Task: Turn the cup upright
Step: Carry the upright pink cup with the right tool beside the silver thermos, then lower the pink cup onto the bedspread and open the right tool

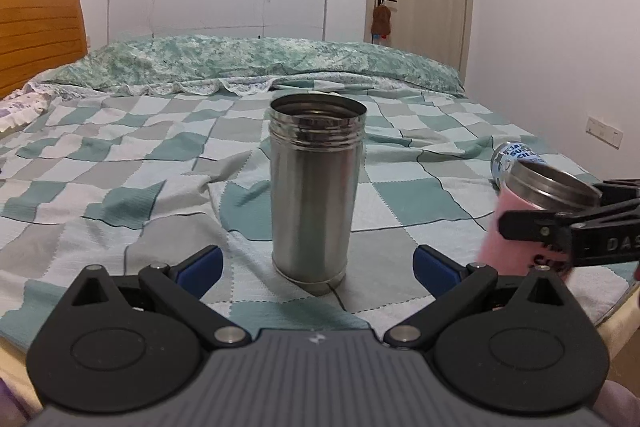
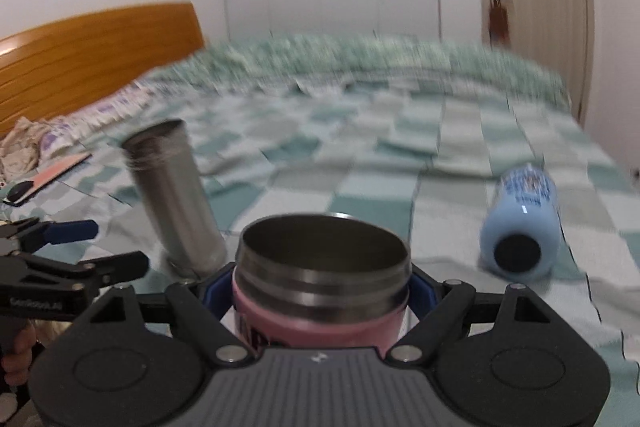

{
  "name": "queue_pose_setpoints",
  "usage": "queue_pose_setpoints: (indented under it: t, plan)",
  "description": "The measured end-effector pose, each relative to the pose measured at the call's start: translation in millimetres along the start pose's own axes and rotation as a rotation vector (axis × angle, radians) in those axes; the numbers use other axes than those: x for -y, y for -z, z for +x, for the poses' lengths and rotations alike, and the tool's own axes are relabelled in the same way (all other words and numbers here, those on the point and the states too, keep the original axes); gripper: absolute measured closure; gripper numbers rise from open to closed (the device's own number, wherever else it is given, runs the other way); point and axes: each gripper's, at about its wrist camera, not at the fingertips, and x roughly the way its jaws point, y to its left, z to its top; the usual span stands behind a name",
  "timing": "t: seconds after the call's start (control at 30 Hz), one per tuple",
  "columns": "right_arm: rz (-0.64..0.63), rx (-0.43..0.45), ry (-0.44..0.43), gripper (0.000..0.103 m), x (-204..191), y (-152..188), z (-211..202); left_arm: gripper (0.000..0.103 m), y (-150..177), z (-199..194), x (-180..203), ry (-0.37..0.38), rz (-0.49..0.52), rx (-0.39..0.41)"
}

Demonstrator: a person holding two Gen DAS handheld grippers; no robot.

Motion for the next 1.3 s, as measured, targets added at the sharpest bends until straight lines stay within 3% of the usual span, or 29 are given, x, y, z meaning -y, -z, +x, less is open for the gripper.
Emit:
queue_pose_setpoints:
  t: [0.33,0.57,0.67,0.83,0.9,0.93,1.17,1.3]
  plan:
    - [-0.171,0.179,0.032,0.019,-44,-14,47,0.000,-2,-7,-15,-0.068,-0.016,0.044]
    - [-0.185,0.168,0.050,0.019,-48,-1,76,0.000,-1,-4,-19,-0.085,-0.016,0.056]
    - [-0.201,0.211,0.055,0.019,-50,8,76,0.000,0,-5,-16,-0.089,-0.001,0.066]
    - [-0.174,0.190,0.041,0.019,-44,5,73,0.000,-1,-11,-13,-0.101,0.012,0.084]
    - [-0.141,0.198,0.019,0.010,-37,3,67,0.000,-2,-16,-10,-0.101,0.015,0.103]
    - [-0.126,0.222,0.019,0.001,-34,4,59,0.000,-2,-19,-8,-0.102,0.020,0.112]
    - [-0.091,0.368,0.053,0.000,-8,17,-17,0.000,1,-50,25,-0.063,0.024,0.233]
    - [-0.088,0.398,0.113,0.000,10,32,-61,0.000,8,-63,55,0.014,0.008,0.282]
